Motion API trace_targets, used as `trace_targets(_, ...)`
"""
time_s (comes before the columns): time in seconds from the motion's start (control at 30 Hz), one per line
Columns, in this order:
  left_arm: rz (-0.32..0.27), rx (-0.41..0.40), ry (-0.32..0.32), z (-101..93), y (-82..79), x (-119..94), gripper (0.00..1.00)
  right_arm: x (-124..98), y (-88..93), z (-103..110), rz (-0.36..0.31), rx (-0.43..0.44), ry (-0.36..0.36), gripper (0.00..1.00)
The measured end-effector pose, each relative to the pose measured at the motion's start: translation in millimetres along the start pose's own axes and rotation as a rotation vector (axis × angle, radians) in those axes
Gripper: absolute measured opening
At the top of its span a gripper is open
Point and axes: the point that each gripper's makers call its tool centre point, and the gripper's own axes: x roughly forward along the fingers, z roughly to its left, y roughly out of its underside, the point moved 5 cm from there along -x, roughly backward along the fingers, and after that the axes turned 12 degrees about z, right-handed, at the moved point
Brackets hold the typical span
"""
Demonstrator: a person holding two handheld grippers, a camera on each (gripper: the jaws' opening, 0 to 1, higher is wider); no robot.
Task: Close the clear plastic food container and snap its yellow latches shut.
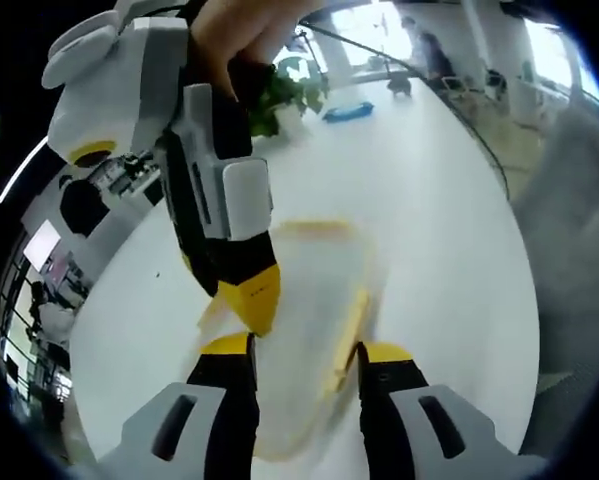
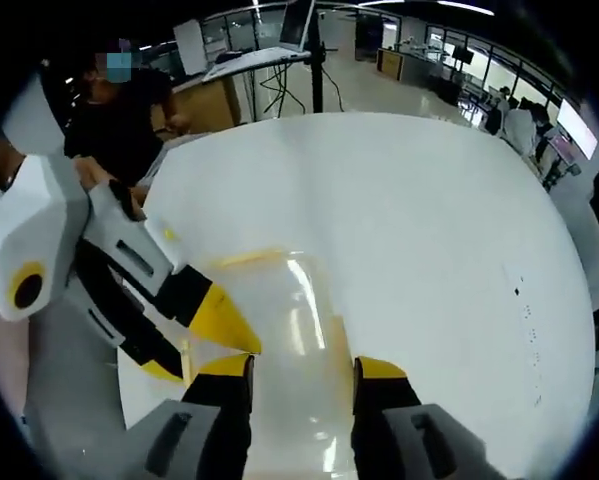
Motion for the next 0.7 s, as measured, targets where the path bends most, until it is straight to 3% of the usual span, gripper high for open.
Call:
trace_targets(0.07, -0.018, -0.031, 0.026, 2.8, 0.2, -1, 0.36, 0, 0.7, -1, -0.007, 0.003, 0.004, 0.37)
trace_targets(0.3, -0.021, 0.030, 0.014, 1.2, -0.6, -2, 0.37, -3, 2.1, 5, -0.044, 0.008, 0.064, 0.35)
trace_targets(0.37, -0.055, -0.027, 0.033, 2.2, -1.1, -3, 0.37, -4, 2.4, 7, -0.052, 0.011, 0.070, 0.33)
trace_targets(0.43, -0.051, -0.012, 0.036, 2.0, -1.4, -3, 0.38, -4, 2.8, 10, -0.055, 0.029, 0.061, 0.29)
trace_targets(0.57, -0.047, -0.030, 0.041, 1.5, -3.7, -6, 0.38, -5, 4.4, 8, -0.072, 0.055, 0.092, 0.31)
trace_targets(0.7, -0.117, -0.098, 0.028, 6.1, -12.1, -19, 0.42, -6, 8.2, 6, -0.094, 0.092, 0.131, 0.37)
